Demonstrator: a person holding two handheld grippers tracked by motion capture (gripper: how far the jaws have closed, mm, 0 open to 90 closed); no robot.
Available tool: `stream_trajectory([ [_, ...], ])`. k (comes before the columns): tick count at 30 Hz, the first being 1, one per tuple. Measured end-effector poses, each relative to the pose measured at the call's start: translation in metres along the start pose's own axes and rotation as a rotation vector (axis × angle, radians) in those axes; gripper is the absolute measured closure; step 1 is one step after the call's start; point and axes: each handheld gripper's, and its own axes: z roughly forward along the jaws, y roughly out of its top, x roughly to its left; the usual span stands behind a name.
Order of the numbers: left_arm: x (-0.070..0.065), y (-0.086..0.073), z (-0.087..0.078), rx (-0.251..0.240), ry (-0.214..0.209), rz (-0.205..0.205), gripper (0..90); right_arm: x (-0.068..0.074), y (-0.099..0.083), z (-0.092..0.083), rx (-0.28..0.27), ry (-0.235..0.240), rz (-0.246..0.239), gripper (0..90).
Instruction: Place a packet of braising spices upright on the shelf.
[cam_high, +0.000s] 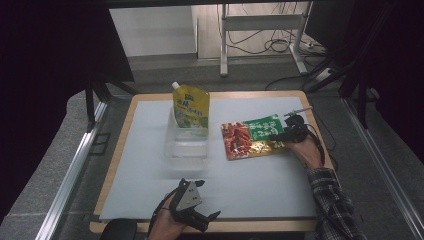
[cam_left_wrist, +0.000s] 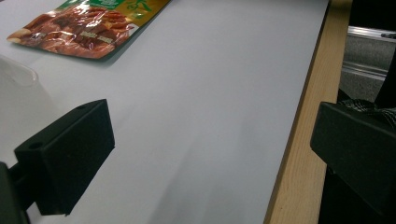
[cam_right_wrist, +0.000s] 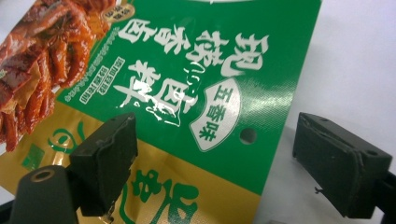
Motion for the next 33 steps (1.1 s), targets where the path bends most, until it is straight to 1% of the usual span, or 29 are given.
stream_trajectory([
  [2, 0.000, 0.000, 0.000, 0.000, 0.001, 0.002, 0.0, 0.000, 0.000, 0.000, 0.006, 0.004, 0.004, 16.8],
  [5, 0.000, 0.000, 0.000, 0.001, 0.000, 0.003, 0.0, 0.000, 0.001, 0.000, -0.002, 0.037, 0.026, 19.1],
  [10, -0.001, 0.000, 0.001, 0.004, 0.001, 0.006, 0.0, 0.003, 0.002, 0.000, 0.003, 0.090, 0.035, 25.4],
  [13, -0.001, 0.000, 0.001, 0.004, 0.002, 0.007, 0.0, 0.007, 0.004, -0.002, -0.004, 0.109, 0.023, 32.0],
  [15, -0.001, 0.000, 0.001, 0.004, 0.001, 0.007, 0.0, 0.011, 0.006, -0.004, -0.008, 0.122, 0.017, 38.8],
  [18, -0.001, 0.000, 0.001, 0.007, 0.000, 0.010, 0.0, 0.016, 0.008, -0.006, -0.008, 0.124, -0.004, 48.7],
  [21, -0.002, 0.000, 0.001, 0.006, -0.001, 0.011, 0.0, 0.020, 0.008, -0.005, 0.007, 0.089, -0.028, 60.8],
  [22, -0.002, 0.000, 0.001, 0.007, -0.001, 0.012, 0.0, 0.021, 0.007, -0.004, 0.010, 0.064, -0.038, 67.6],
  [23, -0.002, 0.000, 0.001, 0.007, -0.002, 0.013, 0.0, 0.021, 0.006, -0.004, 0.008, 0.051, -0.044, 71.8],
  [25, -0.002, 0.000, 0.001, 0.009, -0.002, 0.013, 0.0, 0.019, 0.005, -0.005, -0.001, 0.041, -0.050, 82.2],
  [26, -0.002, 0.000, 0.002, 0.009, -0.003, 0.014, 0.0, 0.018, 0.005, -0.007, -0.003, 0.039, -0.044, 84.1],
  [28, -0.002, 0.000, 0.002, 0.011, -0.003, 0.016, 0.0, 0.016, 0.005, -0.008, -0.008, 0.065, -0.003, 88.0],
  [29, -0.002, 0.000, 0.002, 0.011, -0.003, 0.015, 0.0, 0.016, 0.006, -0.008, -0.006, 0.069, 0.013, 88.5],
  [30, -0.002, 0.000, 0.002, 0.010, -0.002, 0.016, 0.0, 0.017, 0.006, -0.008, -0.006, 0.067, 0.016, 88.7],
  [31, -0.002, 0.000, 0.002, 0.011, -0.001, 0.016, 0.0, 0.019, 0.006, -0.008, -0.008, 0.057, 0.003, 88.8],
  [33, -0.002, 0.000, 0.001, 0.010, 0.001, 0.015, 0.0, 0.022, 0.008, -0.010, -0.006, 0.045, -0.007, 88.9],
])
